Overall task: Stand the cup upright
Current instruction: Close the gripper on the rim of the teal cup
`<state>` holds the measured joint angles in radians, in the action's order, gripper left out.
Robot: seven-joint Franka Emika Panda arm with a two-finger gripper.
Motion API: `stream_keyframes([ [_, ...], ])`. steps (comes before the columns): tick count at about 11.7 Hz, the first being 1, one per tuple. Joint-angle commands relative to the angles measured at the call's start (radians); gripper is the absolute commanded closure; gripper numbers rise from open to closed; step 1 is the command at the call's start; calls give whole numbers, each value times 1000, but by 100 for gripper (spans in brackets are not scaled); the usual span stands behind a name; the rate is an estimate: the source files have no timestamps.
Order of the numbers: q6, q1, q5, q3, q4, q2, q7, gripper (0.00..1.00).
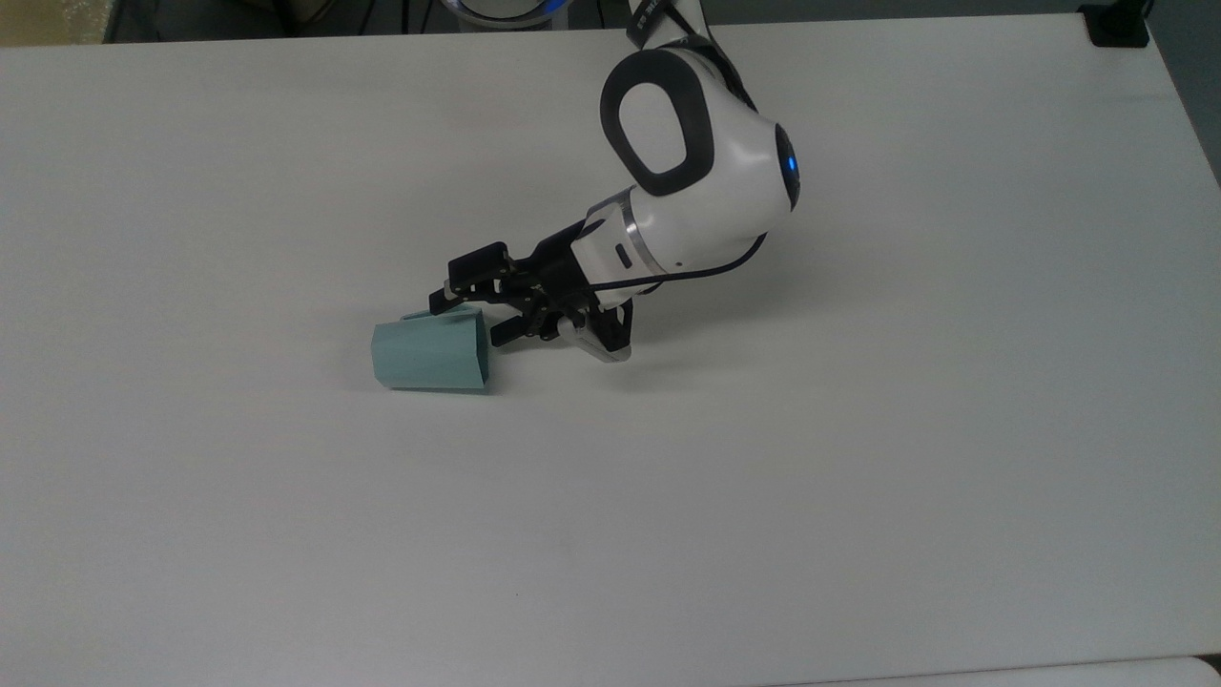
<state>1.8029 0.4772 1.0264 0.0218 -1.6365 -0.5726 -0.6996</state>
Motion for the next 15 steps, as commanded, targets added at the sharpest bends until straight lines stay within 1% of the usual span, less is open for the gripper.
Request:
stream_keyframes([
  [1, -17, -3, 20, -3, 10, -7, -26, 0],
  [3, -14, -15, 21, -3, 36, -19, -23, 0],
  [6, -10, -28, 34, -5, 38, -23, -21, 0],
  [7, -8, -28, 34, -3, 40, -23, -21, 2],
  [8, -7, -29, 34, -3, 40, -24, -21, 11],
  [10, -7, -35, 34, -5, 43, -29, -21, 48],
  [11, -5, -37, 37, -3, 43, -29, -23, 69],
  [12, -5, -38, 49, -3, 43, -30, -26, 82],
  [13, 9, -46, 57, -3, 41, -30, -29, 98],
  [14, 21, -49, 67, -3, 37, -30, -26, 100],
  [15, 22, -49, 93, -5, 33, -35, -26, 100],
])
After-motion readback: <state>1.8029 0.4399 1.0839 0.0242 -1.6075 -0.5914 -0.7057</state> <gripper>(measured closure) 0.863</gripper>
